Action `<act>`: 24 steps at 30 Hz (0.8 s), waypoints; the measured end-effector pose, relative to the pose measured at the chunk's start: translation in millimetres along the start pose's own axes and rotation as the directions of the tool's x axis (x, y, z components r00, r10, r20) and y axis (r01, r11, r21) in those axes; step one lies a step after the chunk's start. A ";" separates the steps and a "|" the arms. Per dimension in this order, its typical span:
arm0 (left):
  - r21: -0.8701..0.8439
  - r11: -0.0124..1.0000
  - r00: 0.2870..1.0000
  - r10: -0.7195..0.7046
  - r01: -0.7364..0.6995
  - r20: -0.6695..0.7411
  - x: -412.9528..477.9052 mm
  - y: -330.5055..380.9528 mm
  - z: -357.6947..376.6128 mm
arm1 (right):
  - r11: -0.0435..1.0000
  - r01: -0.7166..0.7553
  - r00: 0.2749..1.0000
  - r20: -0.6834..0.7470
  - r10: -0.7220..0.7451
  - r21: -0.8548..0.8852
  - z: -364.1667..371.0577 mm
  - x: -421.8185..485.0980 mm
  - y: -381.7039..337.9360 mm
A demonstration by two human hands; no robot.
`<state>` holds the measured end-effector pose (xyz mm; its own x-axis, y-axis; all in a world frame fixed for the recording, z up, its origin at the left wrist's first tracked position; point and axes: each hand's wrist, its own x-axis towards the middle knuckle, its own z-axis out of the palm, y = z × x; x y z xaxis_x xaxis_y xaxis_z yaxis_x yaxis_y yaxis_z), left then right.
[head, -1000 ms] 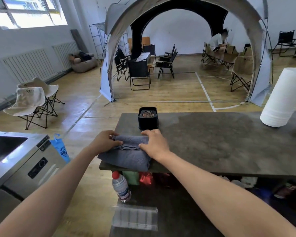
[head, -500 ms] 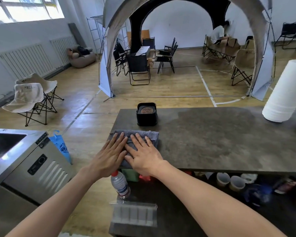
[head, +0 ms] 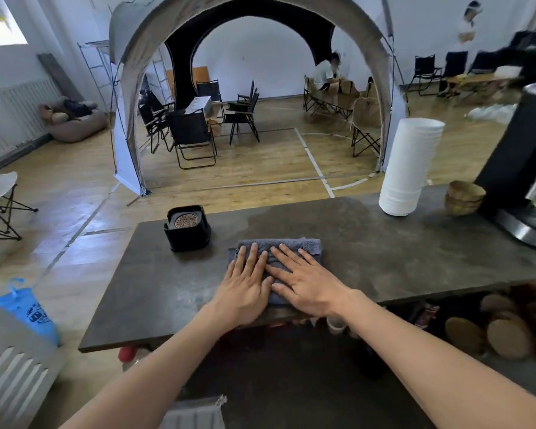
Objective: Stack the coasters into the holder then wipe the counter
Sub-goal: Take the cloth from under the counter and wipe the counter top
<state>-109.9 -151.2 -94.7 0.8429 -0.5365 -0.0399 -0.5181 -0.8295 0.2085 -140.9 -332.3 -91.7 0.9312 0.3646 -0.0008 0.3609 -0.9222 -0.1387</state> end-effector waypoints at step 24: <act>-0.017 0.926 0.926 0.377 -0.376 0.019 154.8 278.3 56.7 | 0.840 -0.538 0.834 -0.107 0.542 0.068 -32.1 -198.5 246.3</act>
<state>-131.8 -473.9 -98.3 0.5827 -0.8124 0.0226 -0.7947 -0.5638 0.2247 -235.2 -635.9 -94.0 0.9773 -0.2098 0.0301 -0.2009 -0.9623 -0.1833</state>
